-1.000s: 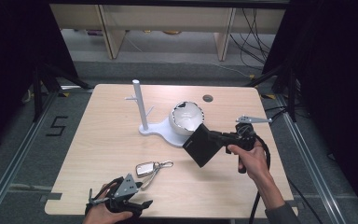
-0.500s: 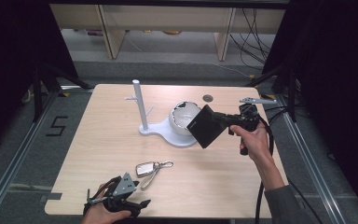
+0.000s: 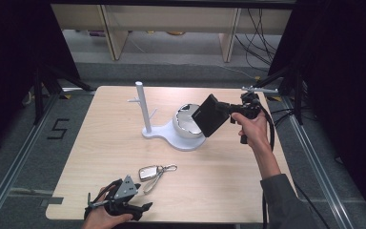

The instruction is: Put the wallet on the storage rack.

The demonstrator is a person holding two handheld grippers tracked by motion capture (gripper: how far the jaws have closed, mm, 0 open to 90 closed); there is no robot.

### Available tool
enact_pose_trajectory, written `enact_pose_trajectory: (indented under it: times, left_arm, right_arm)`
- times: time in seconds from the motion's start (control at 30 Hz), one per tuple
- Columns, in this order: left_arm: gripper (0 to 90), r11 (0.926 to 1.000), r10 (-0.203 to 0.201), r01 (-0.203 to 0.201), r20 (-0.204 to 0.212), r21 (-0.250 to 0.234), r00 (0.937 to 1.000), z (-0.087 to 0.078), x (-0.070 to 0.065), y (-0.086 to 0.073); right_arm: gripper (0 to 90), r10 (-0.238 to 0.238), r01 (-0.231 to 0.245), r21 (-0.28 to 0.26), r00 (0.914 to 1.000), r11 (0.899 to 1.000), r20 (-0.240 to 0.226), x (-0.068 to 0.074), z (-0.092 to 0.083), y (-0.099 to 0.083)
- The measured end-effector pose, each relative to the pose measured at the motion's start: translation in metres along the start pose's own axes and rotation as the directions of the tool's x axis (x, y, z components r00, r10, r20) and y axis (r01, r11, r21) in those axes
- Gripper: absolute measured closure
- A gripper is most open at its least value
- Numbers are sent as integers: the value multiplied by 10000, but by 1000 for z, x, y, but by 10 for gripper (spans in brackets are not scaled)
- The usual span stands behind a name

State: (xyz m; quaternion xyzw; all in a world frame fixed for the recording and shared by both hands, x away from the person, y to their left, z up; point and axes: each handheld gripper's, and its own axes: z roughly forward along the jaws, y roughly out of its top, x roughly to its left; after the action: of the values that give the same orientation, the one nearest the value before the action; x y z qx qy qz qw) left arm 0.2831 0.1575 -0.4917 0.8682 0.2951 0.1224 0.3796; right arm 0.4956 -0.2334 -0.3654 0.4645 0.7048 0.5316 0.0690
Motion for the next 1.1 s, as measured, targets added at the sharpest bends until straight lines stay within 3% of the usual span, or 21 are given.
enact_pose_trajectory:
  times: [0.07, 0.1, 0.17, 0.2, 0.23, 0.27, 0.3, 0.37, 0.4, 0.43, 0.47, 0.57, 0.6, 0.63, 0.83, 0.9, 0.93, 1.07, 1.1]
  left_arm:
    - [252, 10000, 24, -24, -31, 28, 10000, 0, 0, 0]
    - [252, 10000, -24, 24, 19, -13, 10000, 0, 0, 0]
    - [252, 10000, -32, 32, 48, -34, 10000, 0, -1, 0]
    - [252, 9999, -138, 138, 44, -43, 9999, 1, -1, 0]
    - [252, 9999, 107, -107, -31, 68, 9999, 0, 0, 0]
    - [252, 10000, 12, -12, 72, 6, 10000, 1, -1, 0]
    - [252, 9999, 68, -69, 41, 99, 10000, 0, -1, 0]
    - [252, 9998, 134, -134, -26, 150, 9999, 1, -1, 0]
    - [252, 9998, 70, -70, 10, 167, 10000, 1, -2, 0]
    - [252, 9999, 19, -19, 28, 133, 10000, 1, -3, 0]
    - [252, 9997, 117, -118, 48, 193, 9999, 1, -3, 0]
    - [252, 9998, 110, -110, 22, 183, 9999, 1, -3, 0]
    - [252, 9995, 201, -199, -57, 229, 9998, 1, -3, 0]
    - [252, 9996, 201, -200, -60, 217, 9998, 1, -3, 0]
    - [252, 9997, 125, -125, 8, 219, 9999, 2, -4, -1]
    - [252, 9988, 346, -342, -114, 339, 9993, 2, -3, -1]
    - [252, 9990, 290, -287, -85, 344, 9995, 3, -4, -1]
    - [252, 9985, 362, -360, -35, 422, 9993, 3, -4, -1]
    - [252, 9985, 359, -356, -52, 420, 9993, 3, -4, -1]
  right_arm:
    - [793, 323, -323, -57, 9995, 9995, 20, 0, 4, 2]
    - [793, 134, -133, -38, 9998, 9999, 148, -3, 9, 4]
    - [793, 194, -194, 18, 9996, 9998, 216, -5, 13, 6]
    - [793, 587, -590, 101, 9979, 9982, 284, -4, 15, 7]
    - [793, 273, -273, 12, 9991, 9996, 312, -8, 18, 8]
    - [794, 903, -909, 139, 9953, 9958, 362, -5, 20, 8]
    - [793, 532, -533, 10, 9979, 9986, 374, -10, 24, 9]
    - [793, 749, -753, 84, 9964, 9971, 390, -10, 29, 11]
    - [793, 605, -609, 86, 9974, 9981, 400, -12, 31, 11]
    - [793, 1094, -1106, 237, 9928, 9936, 480, -9, 32, 12]
    - [793, 691, -700, 137, 9960, 9975, 568, -13, 38, 13]
    - [793, 792, -802, 139, 9952, 9967, 579, -12, 43, 13]
    - [793, 627, -637, 140, 9962, 9979, 611, -13, 46, 13]
    - [793, 850, -868, 244, 9942, 9959, 660, -11, 49, 12]
    - [792, 806, -840, 460, 9942, 9954, 717, -13, 66, 4]
    - [791, 1335, -1380, 683, 9888, 9881, 661, -9, 70, 1]
    - [791, 870, -909, 587, 9940, 9941, 658, -13, 73, -1]
    - [782, 789, -856, 969, 9943, 9916, 713, -11, 84, -9]
    - [776, 701, -749, 760, 9954, 9943, 648, -12, 87, -10]
